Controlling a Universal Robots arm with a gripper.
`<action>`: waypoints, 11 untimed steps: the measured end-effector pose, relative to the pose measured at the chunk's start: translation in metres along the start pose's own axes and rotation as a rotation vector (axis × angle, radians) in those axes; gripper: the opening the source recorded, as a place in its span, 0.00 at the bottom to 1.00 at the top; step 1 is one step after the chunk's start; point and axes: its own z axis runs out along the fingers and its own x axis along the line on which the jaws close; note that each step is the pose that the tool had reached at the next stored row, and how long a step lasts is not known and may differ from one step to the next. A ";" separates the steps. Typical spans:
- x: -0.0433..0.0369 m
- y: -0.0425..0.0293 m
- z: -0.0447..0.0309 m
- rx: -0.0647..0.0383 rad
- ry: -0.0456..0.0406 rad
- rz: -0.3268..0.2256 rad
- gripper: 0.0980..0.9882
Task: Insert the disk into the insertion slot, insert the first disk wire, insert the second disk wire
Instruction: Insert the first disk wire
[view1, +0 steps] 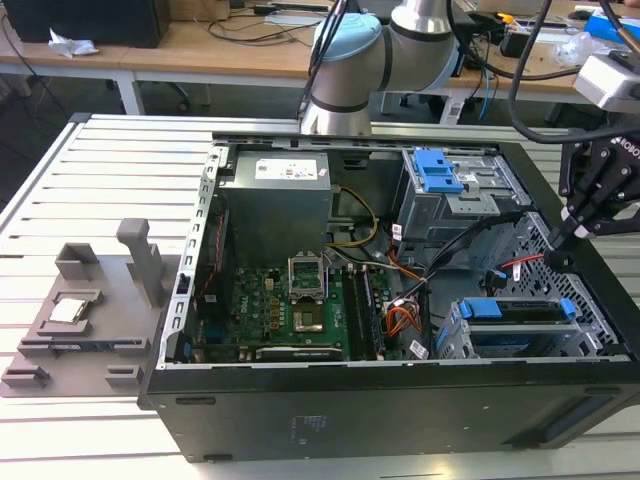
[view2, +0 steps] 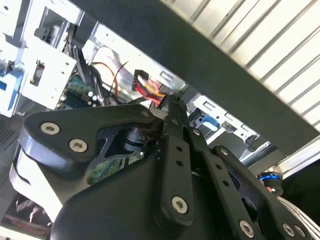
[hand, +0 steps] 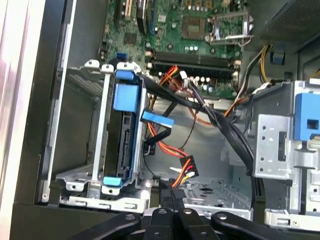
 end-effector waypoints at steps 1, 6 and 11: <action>0.0000 0.0000 0.0001 0.008 0.0006 0.000 0.01; -0.0006 0.0065 0.0006 0.009 0.0008 0.000 0.01; -0.0013 0.0134 0.0013 0.009 0.0009 0.000 0.02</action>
